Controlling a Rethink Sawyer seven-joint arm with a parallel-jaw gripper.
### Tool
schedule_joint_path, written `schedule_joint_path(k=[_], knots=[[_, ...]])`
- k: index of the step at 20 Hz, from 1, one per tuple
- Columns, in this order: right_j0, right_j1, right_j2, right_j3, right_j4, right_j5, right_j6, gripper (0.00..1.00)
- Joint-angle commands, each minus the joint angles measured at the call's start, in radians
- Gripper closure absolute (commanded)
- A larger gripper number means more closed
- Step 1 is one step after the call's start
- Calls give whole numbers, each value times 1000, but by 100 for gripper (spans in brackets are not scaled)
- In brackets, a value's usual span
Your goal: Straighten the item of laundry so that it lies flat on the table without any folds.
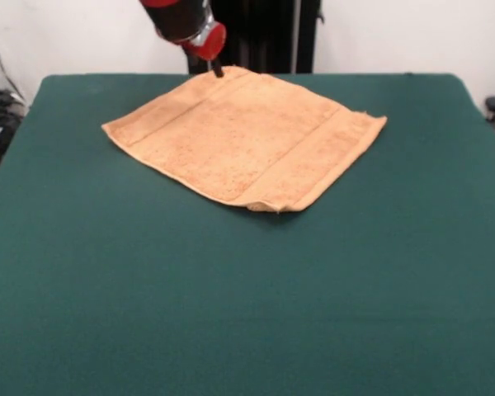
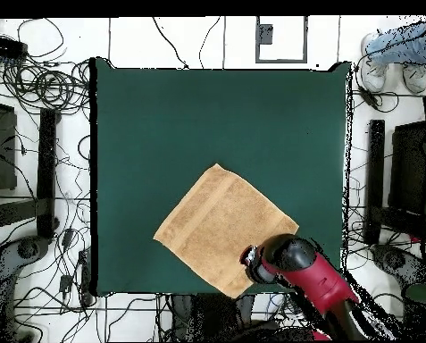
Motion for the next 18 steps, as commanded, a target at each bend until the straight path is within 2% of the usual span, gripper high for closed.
schedule_joint_path(k=[1, 6, 9, 10, 11, 12, 15, 17, 18], knots=[[76, 34, 97, -150, 121, 99, 318, 0], [97, 71, 101, -231, 145, 85, 306, 0], [69, 128, 128, -293, 147, -15, 239, 0], [76, 125, 125, -312, 142, 8, 237, 0], [64, 144, 131, -336, 137, 15, 218, 0], [20, 190, 127, -407, 119, 24, 168, 0], [-27, 166, 140, -380, 99, -21, 118, 0], [-81, 155, 184, -340, 78, -131, 67, 0], [-153, 113, 256, -239, 30, -295, 12, 0]])
